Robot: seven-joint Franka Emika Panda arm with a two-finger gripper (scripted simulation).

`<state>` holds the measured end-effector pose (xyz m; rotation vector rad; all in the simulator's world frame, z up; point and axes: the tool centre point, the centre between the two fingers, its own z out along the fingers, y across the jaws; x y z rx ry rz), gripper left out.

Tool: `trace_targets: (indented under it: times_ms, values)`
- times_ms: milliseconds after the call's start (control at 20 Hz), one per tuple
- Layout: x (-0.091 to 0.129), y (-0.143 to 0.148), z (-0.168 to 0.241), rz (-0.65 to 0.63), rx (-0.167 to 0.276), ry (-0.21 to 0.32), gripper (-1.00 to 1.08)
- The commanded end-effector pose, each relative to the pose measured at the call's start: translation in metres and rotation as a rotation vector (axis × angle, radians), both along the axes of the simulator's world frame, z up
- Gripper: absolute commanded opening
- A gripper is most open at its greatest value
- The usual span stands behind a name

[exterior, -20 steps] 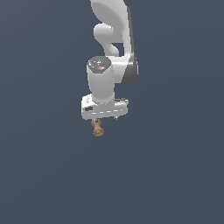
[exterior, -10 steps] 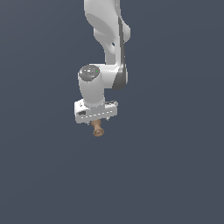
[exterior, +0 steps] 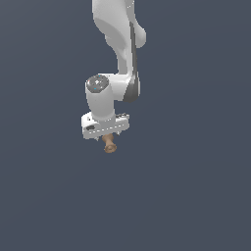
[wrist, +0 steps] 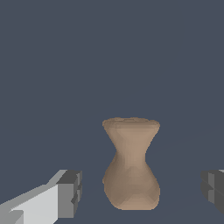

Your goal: Pick up the object and move it to a goal position.

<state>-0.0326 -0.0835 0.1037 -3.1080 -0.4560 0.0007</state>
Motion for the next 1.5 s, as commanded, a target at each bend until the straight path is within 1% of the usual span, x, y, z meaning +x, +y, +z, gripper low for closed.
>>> trace_targets:
  times_ms: [0, 500, 750, 800, 1450]
  values:
    - [0.0, 0.0, -0.003, 0.0, 0.0, 0.0, 1.0]
    - [-0.001, 0.0, -0.044, 0.004, 0.0, 0.0, 1.0]
    - [0.0, 0.0, -0.05, 0.004, 0.0, 0.0, 1.0]
    - [0.0, 0.0, -0.05, 0.004, 0.0, 0.0, -1.0]
    - [-0.001, 0.0, -0.048, 0.005, 0.0, -0.001, -1.0]
